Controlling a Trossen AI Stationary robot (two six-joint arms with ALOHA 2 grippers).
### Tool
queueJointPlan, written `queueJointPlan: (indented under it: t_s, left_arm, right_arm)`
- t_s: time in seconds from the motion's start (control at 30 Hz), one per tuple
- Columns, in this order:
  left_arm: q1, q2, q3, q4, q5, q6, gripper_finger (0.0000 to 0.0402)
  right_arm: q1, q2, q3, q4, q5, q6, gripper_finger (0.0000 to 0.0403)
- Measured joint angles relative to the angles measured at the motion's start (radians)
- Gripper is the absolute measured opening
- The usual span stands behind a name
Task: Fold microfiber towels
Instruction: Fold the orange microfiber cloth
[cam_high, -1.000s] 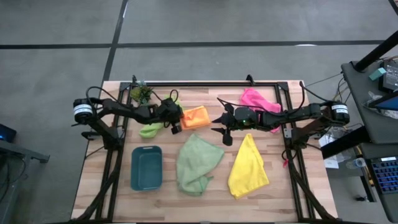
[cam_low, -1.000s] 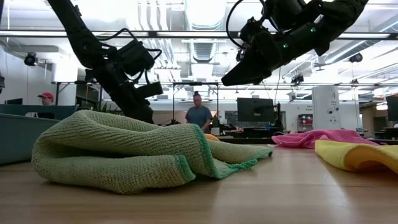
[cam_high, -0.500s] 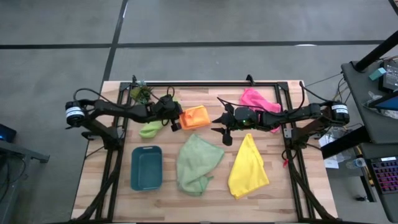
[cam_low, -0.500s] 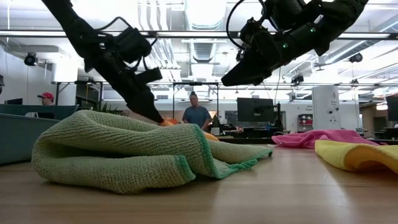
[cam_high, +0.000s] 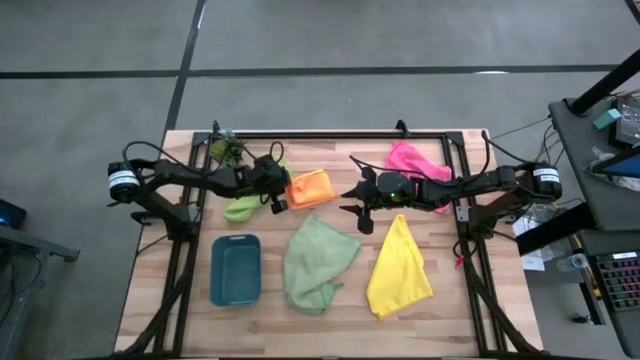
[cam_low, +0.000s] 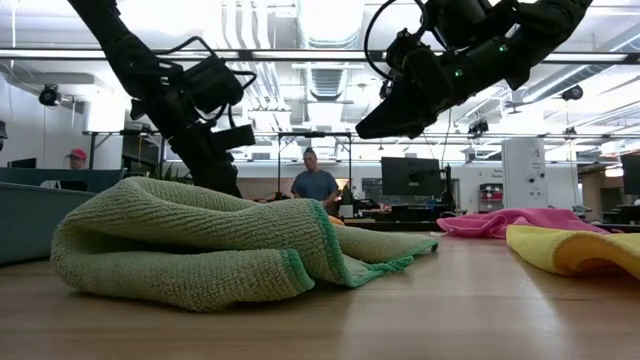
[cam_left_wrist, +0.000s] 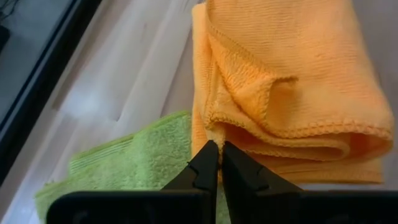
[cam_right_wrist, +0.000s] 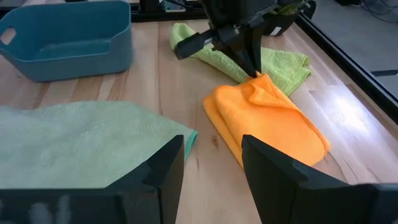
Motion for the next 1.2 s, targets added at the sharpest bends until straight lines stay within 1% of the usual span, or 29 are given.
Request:
queueJointPlan:
  t_s: [0.07, 0.17, 0.37, 0.47, 0.6, 0.7, 0.77, 0.83, 0.9, 1.0, 1.1, 1.2]
  left_arm:
    - [0.0, 0.0, 0.0, 0.002, -0.01, -0.001, 0.0003]
    - [0.0, -0.002, 0.0, -0.002, -0.038, -0.001, 0.0018]
    - [-0.001, -0.01, 0.002, -0.008, -0.043, -0.004, 0.0075]
    - [-0.001, -0.02, 0.016, -0.055, -0.046, -0.018, 0.0103]
    - [-0.003, -0.046, 0.048, -0.17, -0.045, -0.055, 0.0129]
    - [-0.007, -0.074, 0.076, -0.238, -0.011, -0.081, 0.0136]
    - [-0.02, -0.099, 0.085, -0.255, 0.036, -0.083, 0.0136]
    - [-0.042, -0.121, 0.092, -0.243, 0.082, -0.084, 0.0136]
    - [-0.071, -0.13, 0.094, -0.208, 0.104, -0.084, 0.0136]
    - [-0.117, -0.125, 0.094, -0.168, 0.105, -0.082, 0.0136]
    - [-0.145, -0.09, 0.093, -0.126, 0.102, -0.082, 0.0136]
    - [-0.152, -0.044, 0.093, -0.069, 0.064, -0.083, 0.0136]
  right_arm:
    - [0.0, 0.0, 0.0, 0.0, 0.0, 0.002, 0.0153]
    - [0.0, 0.0, 0.0, 0.0, 0.0, 0.003, 0.0153]
    - [0.0, 0.0, 0.0, 0.0, 0.0, 0.02, 0.0153]
    - [0.0, 0.0, 0.0, 0.0, 0.0, 0.021, 0.0153]
    - [0.0, 0.0, 0.0, 0.0, 0.0, 0.02, 0.0153]
    - [0.0, 0.0, 0.0, 0.0, 0.0, 0.02, 0.0153]
    - [-0.001, 0.0, 0.0, 0.001, 0.0, 0.02, 0.0153]
    - [-0.002, 0.0, 0.0, 0.007, 0.0, 0.02, 0.0152]
    - [-0.002, 0.0, 0.0, 0.008, 0.0, 0.019, 0.0152]
    - [-0.002, 0.0, 0.0, 0.009, 0.0, 0.018, 0.0152]
    - [-0.002, 0.0, 0.001, 0.016, 0.0, 0.008, 0.0152]
    - [-0.002, 0.008, 0.002, 0.039, 0.0, 0.007, 0.0152]
